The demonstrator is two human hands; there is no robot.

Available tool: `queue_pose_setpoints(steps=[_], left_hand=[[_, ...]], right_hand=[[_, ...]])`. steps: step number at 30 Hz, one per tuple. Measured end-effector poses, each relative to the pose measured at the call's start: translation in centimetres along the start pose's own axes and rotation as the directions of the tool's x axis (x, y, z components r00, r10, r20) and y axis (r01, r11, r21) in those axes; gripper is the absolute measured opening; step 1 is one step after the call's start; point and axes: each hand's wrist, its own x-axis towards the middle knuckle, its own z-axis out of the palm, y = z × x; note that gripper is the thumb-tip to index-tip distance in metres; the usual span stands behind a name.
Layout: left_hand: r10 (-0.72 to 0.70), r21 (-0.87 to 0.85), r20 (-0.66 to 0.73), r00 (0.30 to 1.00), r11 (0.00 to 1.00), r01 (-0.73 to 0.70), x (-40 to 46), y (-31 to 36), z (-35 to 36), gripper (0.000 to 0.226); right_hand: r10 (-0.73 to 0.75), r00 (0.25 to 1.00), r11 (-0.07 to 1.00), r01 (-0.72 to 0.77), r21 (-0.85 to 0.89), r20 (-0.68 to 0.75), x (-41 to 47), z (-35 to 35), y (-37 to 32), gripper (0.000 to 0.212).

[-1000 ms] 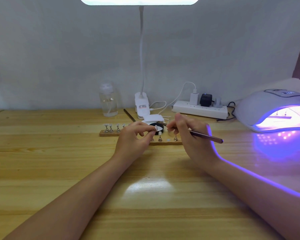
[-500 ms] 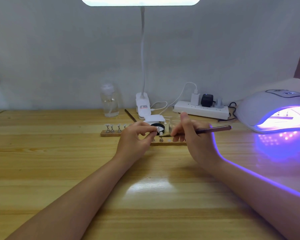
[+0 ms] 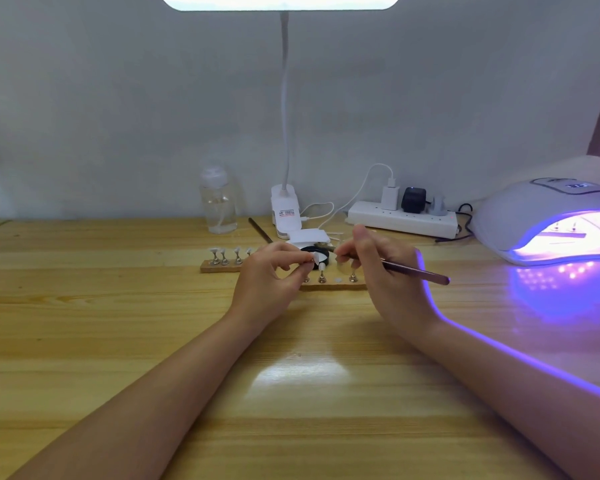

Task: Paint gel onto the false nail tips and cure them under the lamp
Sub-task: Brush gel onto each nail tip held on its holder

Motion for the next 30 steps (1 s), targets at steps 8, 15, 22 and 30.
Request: queue_pose_setpoints(steps=[8, 15, 22, 30], left_hand=[[-0.011, 0.003, -0.004, 1.0, 1.0, 0.011, 0.0, 0.02, -0.07, 0.017], [-0.038, -0.019, -0.014, 0.999, 0.999, 0.038, -0.05, 0.09, -0.1, 0.015], [0.041, -0.117, -0.044, 0.998, 0.992, -0.046, -0.2, 0.41, -0.15, 0.03], [-0.054, -0.137, -0.051, 0.997, 0.989, 0.047, -0.11, 0.05, -0.14, 0.028]], right_hand=[[0.009, 0.999, 0.999, -0.007, 0.038, -0.044, 0.15, 0.04, 0.16, 0.037], [0.108, 0.994, 0.988, -0.105, 0.112, -0.021, -0.21, 0.07, -0.1, 0.045], [0.136, 0.981, 0.976, -0.109, 0.19, -0.139, 0.11, 0.19, -0.5, 0.046], [-0.077, 0.997, 0.997, 0.077, -0.03, 0.012, -0.43, 0.21, 0.04, 0.04]])
